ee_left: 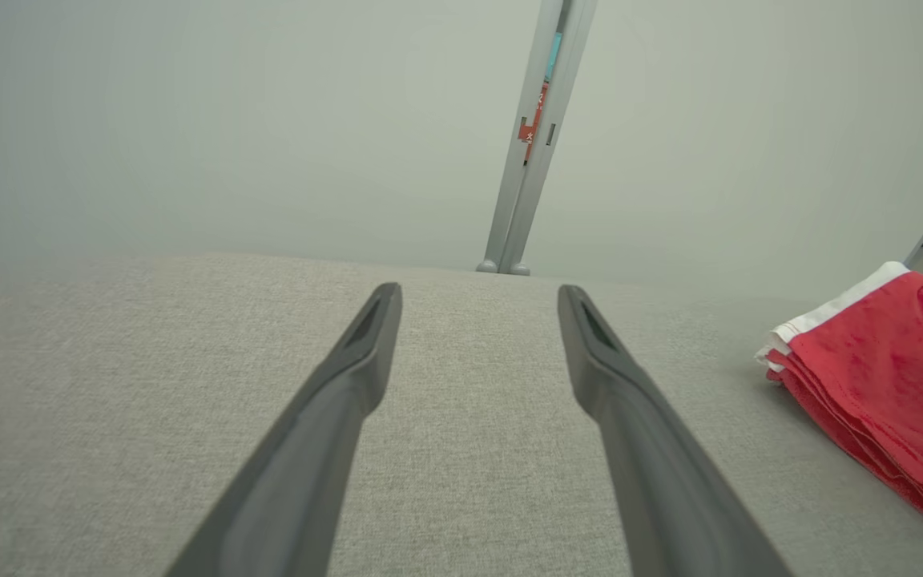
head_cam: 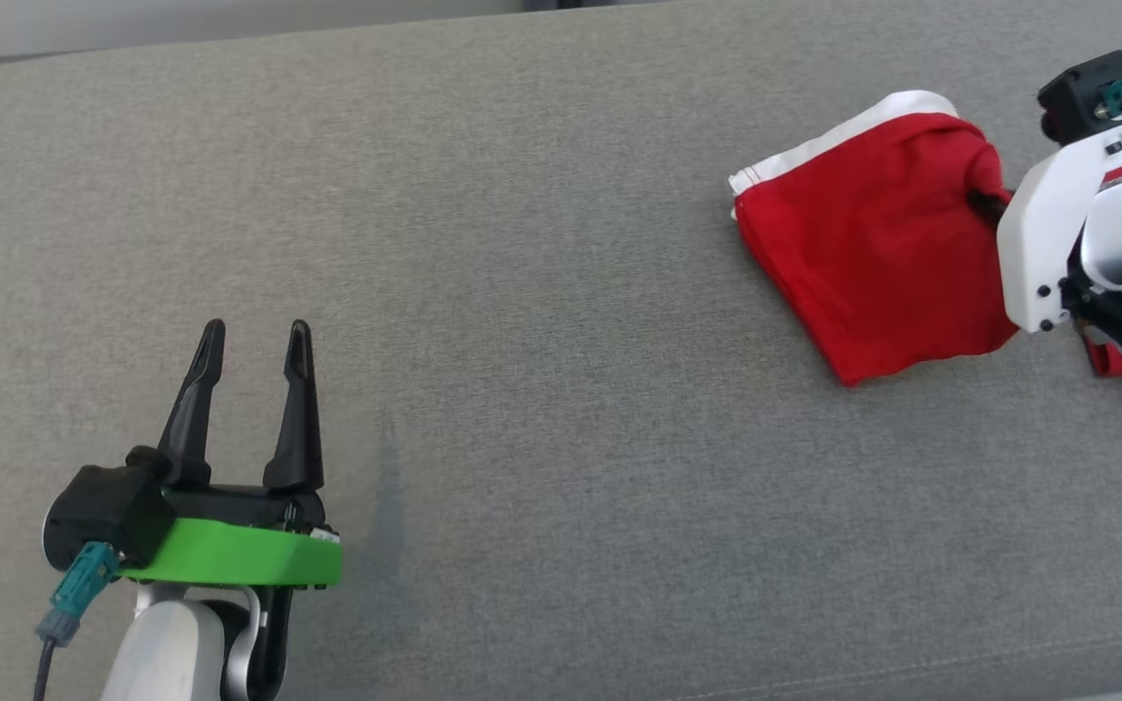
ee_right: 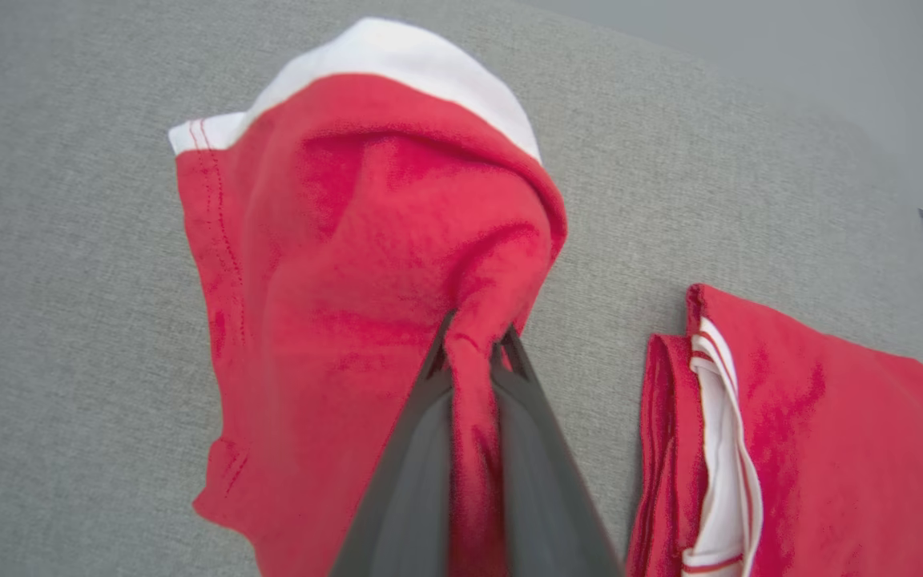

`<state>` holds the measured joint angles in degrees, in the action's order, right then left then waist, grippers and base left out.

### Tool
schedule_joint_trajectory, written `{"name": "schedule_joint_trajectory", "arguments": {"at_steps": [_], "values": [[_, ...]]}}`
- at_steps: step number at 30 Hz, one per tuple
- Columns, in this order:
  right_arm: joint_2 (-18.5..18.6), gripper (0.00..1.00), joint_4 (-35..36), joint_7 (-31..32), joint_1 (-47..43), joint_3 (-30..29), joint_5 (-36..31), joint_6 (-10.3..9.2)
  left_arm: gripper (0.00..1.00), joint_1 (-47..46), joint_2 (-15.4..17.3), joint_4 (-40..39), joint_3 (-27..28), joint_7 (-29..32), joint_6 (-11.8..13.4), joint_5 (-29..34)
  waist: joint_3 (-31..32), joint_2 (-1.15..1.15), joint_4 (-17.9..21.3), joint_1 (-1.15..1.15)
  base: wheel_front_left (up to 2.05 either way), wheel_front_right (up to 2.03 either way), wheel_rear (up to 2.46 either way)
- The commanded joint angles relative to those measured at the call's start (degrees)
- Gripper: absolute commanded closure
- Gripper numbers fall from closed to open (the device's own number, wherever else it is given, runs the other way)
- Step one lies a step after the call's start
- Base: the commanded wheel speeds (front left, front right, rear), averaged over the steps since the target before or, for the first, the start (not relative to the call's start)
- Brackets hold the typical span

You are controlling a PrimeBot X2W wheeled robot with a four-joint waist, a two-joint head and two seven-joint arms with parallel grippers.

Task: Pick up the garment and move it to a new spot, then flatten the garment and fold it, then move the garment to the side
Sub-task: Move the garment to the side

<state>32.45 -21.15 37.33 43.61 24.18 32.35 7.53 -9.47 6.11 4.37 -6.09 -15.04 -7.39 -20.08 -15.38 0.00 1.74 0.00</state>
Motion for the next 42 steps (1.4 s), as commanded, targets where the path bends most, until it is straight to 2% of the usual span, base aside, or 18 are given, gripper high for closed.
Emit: {"name": "schedule_joint_trajectory", "arguments": {"at_steps": [1,4,8,15,24,28,34,35,36,37,38,42], "values": [[1.32,1.0,1.0,-0.12,0.97,0.56,0.76,-0.1,0.0,-0.75,0.66,-0.32,-0.29,-0.14,-0.16,0.65,-0.9,0.0,5.82,0.0,0.0,0.0,0.0],[3.52,1.0,1.48,-1.77,1.99,1.15,0.99,-0.1,0.0,-1.79,1.38,-0.77,-1.14,-0.13,-0.16,0.93,-2.15,0.0,8.84,0.0,0.0,0.0,0.0],[4.28,1.0,-0.82,-3.35,3.58,1.64,2.56,-0.1,0.0,-3.29,2.37,-1.03,-2.7,-0.14,-0.17,0.93,-4.18,0.0,12.07,0.0,0.0,0.0,0.0],[5.54,1.0,-6.01,-8.92,6.95,1.75,4.4,-0.1,0.0,-6.22,5.08,-1.07,-5.43,-0.14,-0.16,0.94,-8.84,0.0,15.08,0.0,0.0,0.0,0.0],[12.63,1.0,-11.34,-19.53,9.56,5.75,1.59,-0.11,0.0,-9.06,8.23,-1.93,-8.13,-0.08,-0.16,0.66,-14.42,0.0,14.18,0.0,0.0,0.0,0.0],[13.84,1.0,-16.27,-25.14,9.98,5.36,-0.7,-0.11,0.0,-9.6,9.4,-2.75,-8.42,0.2,-0.16,0.49,-15.79,0.0,13.41,0.0,0.0,0.0,0.0],[13.34,1.0,-21.79,-32.46,11.83,5.18,-5.94,-0.12,0.0,-9.47,10.29,-3.7,-8.34,0.73,0.07,0.26,-16.51,0.0,12.76,0.0,0.0,0.0,0.0],[13.34,0.82,-22.95,-33.86,12.29,4.93,-7.72,-0.12,0.0,-9.51,10.3,-3.85,-8.46,0.79,0.12,0.29,-16.6,0.0,12.6,0.0,0.0,0.0,0.0],[13.09,0.73,-23.85,-34.8,12.48,4.9,-8.96,-0.12,0.0,-9.53,10.32,-3.93,-8.57,0.91,0.15,0.34,-16.6,0.0,12.5,0.0,0.0,0.0,0.0],[12.89,0.3,-24.94,-36.03,13.11,4.65,-10.74,-0.12,0.0,-9.57,10.28,-4.05,-8.67,1.04,0.24,0.37,-16.6,0.0,12.38,0.0,0.0,0.0,0.0],[12.56,0.0,-25.84,-36.69,13.49,4.43,-11.73,-0.12,0.0,-9.61,10.24,-4.13,-8.8,1.13,0.33,0.44,-16.59,0.0,12.3,0.0,0.0,0.0,0.0],[11.0,0.0,-29.28,-38.39,14.6,2.74,-15.91,-0.12,0.0,-9.93,10.1,-4.14,-9.16,1.15,0.49,0.37,-16.23,0.0,12.02,0.0,0.0,0.0,0.0]]}}
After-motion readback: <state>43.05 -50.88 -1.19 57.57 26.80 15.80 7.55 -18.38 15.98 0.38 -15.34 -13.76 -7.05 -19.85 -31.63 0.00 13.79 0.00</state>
